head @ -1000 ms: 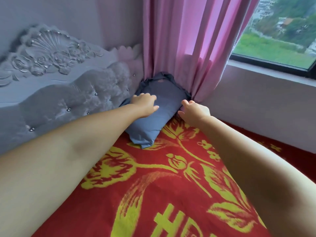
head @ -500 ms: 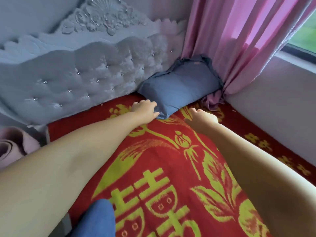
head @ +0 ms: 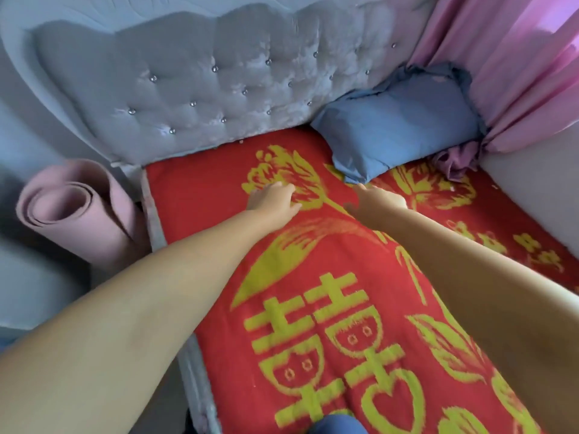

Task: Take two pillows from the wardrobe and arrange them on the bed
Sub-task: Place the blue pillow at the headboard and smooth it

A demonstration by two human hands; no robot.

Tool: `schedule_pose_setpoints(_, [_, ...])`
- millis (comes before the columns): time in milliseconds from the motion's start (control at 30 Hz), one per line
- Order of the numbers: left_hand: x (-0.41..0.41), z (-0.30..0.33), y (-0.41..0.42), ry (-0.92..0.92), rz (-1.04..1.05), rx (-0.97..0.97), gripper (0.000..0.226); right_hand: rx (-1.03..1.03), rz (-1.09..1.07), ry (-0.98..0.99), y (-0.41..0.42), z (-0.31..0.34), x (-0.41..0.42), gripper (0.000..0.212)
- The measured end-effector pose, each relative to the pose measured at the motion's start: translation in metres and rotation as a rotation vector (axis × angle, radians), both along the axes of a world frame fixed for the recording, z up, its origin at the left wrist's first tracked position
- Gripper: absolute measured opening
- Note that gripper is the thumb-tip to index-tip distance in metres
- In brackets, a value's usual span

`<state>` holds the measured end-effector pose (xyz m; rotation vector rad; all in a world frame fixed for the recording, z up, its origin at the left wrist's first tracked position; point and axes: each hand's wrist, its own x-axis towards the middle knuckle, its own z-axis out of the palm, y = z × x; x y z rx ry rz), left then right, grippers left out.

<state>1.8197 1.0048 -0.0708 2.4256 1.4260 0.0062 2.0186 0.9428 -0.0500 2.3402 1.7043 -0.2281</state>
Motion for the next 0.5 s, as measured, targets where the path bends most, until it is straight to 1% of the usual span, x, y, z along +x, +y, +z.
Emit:
schedule_pose_setpoints(67, [-0.078,-0.008,0.018,0.026,0.005,0.039,0.045,0.040,-0.036,0.119,0.029,-0.012,-0.069,0.057])
schedule_pose_setpoints(133, [-0.154,-0.009,0.038,0.023,0.069,0.115,0.045,0.065,-0.074,0.250,0.053,-0.022,-0.131,0.058])
schedule_pose_setpoints(233, [-0.238,0.000,0.061,0.079,0.161,0.118,0.049,0.046,-0.044,0.266,0.061,-0.021,-0.197,0.058])
schedule_pose_setpoints(333, [-0.255,0.006,0.070,0.111,0.172,0.107,0.048,0.099,-0.042,0.269,0.055,-0.012,-0.218,0.058])
schedule_pose_setpoints(500, [-0.211,0.001,0.027,0.031,-0.030,0.046,0.045,0.126,-0.137,0.227,0.012,-0.003,-0.211,0.059])
